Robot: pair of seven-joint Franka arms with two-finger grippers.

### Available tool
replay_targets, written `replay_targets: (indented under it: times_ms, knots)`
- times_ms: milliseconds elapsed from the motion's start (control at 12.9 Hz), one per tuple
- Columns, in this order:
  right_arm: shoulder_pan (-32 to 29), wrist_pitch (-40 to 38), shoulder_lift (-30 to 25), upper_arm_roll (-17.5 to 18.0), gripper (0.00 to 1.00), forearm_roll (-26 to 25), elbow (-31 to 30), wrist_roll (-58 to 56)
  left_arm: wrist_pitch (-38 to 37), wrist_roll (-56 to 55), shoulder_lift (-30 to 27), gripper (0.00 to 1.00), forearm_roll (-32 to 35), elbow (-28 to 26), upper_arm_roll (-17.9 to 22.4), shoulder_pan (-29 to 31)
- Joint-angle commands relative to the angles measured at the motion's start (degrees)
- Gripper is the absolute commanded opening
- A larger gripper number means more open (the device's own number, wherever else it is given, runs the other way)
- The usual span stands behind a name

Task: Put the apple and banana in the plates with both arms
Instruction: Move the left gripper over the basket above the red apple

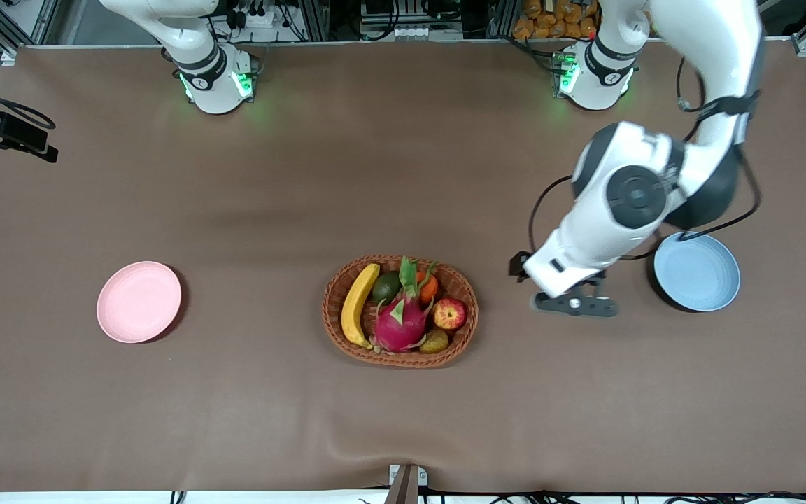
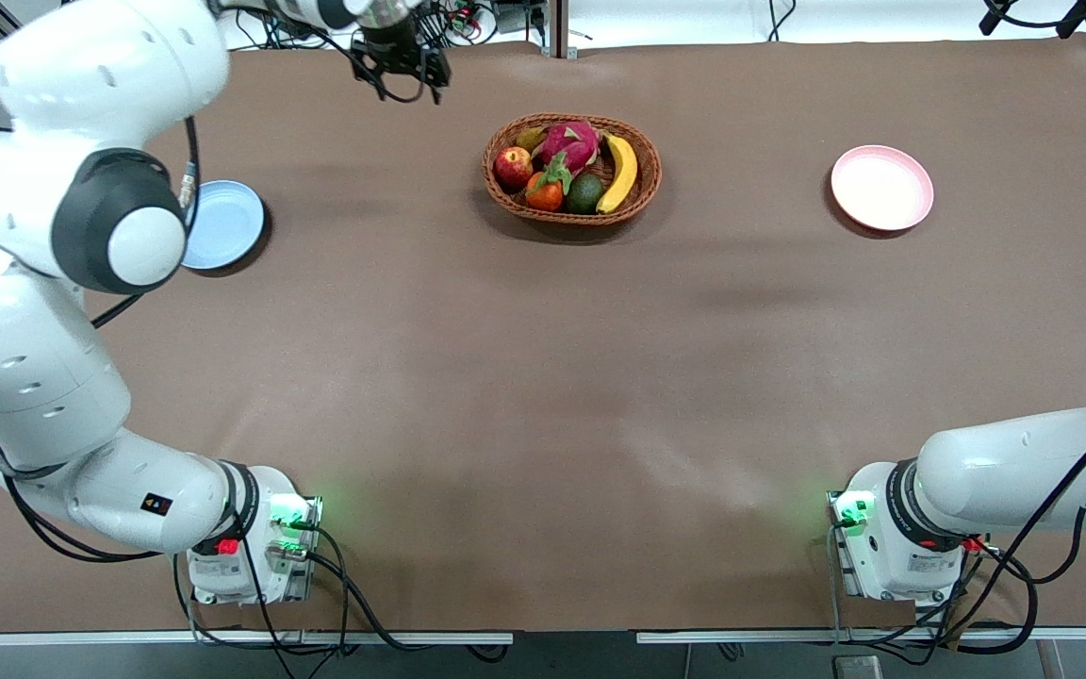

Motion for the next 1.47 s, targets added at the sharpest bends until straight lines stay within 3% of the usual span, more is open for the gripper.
replay_targets:
  times_ms: [0, 309, 696, 1159, 1391]
  knots:
    - [-0.3, -0.3, 0.3, 0.4, 1.0, -0.3, 0.1, 0.2, 3.0, -3.0, 3.9, 1.0, -0.8, 3.8, 0.2, -2.5]
    - [-0.2, -0.2, 0.3, 0.4, 1.0, -0.3, 0.1, 0.3, 10.0, -4.0, 9.5, 1.0, -0.7, 4.9, 0.3, -6.0]
    - [-0.2, -0.2, 0.4, 0.4, 1.0, -0.3, 0.1, 0.3, 18.1, -3.0, 13.9, 1.0, -0.3, 4.9, 0.3, -6.1]
    - [-0.2, -0.2, 0.5, 0.4, 1.0, -0.3, 0.0, 0.3, 27.0, -3.7, 18.2, 1.0, -0.4, 4.9, 0.3, -7.8]
    - [-0.2, -0.2, 0.5, 0.4, 1.0, -0.3, 0.0, 0.3, 27.5, -3.9, 18.3, 1.0, -0.6, 4.7, 0.3, -8.4]
